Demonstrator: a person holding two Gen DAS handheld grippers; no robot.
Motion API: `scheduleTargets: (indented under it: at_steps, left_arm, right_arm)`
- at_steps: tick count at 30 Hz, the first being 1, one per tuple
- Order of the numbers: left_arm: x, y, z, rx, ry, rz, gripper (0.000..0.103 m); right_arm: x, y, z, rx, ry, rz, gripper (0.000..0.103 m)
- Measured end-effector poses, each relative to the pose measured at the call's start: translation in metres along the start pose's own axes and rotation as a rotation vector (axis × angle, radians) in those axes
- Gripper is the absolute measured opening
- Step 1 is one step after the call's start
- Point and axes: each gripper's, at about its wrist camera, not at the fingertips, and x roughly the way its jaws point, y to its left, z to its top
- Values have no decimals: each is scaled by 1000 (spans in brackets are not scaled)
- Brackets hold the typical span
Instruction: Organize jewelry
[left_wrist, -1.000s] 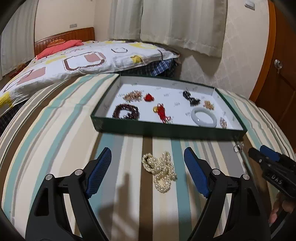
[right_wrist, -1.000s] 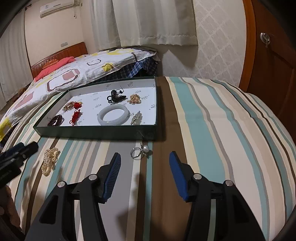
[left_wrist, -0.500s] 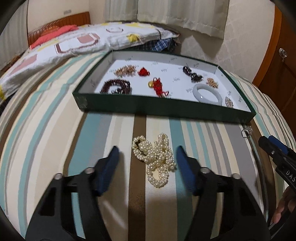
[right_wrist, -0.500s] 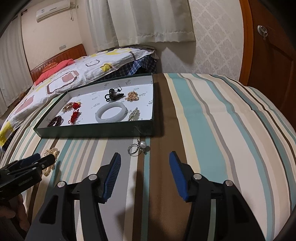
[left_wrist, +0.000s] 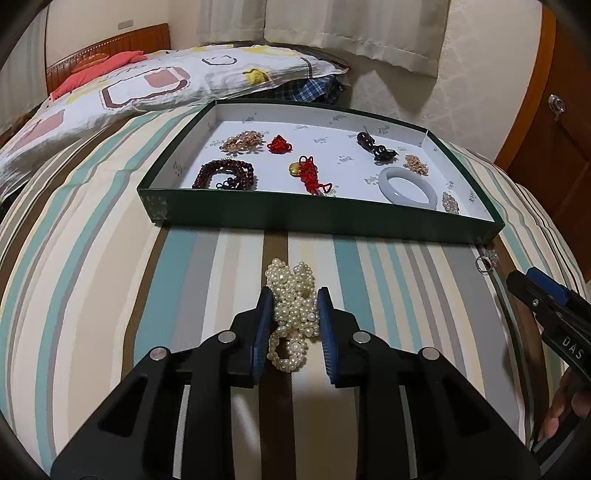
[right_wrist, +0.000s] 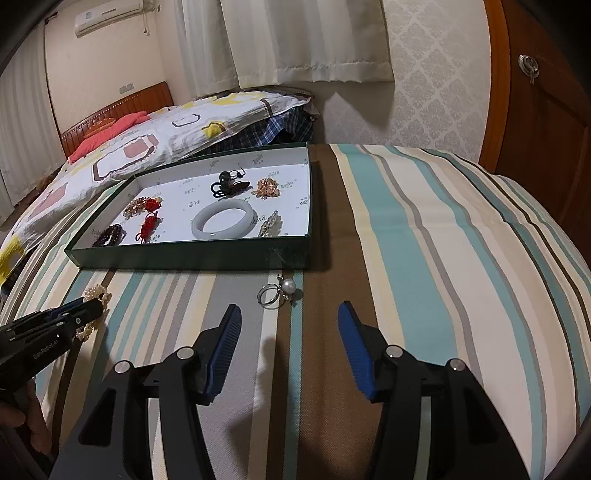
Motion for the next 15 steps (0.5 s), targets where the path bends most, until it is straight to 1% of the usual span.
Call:
scheduleTargets:
  at_steps: [9, 15]
  left_arm:
    - [-3, 0, 1, 13, -20, 12, 21]
    - [-7, 6, 3, 17, -40, 25, 16]
  right_arm:
    - [2, 2, 0, -7, 8, -6, 54]
    - [5, 4, 1, -18, 18, -9, 54]
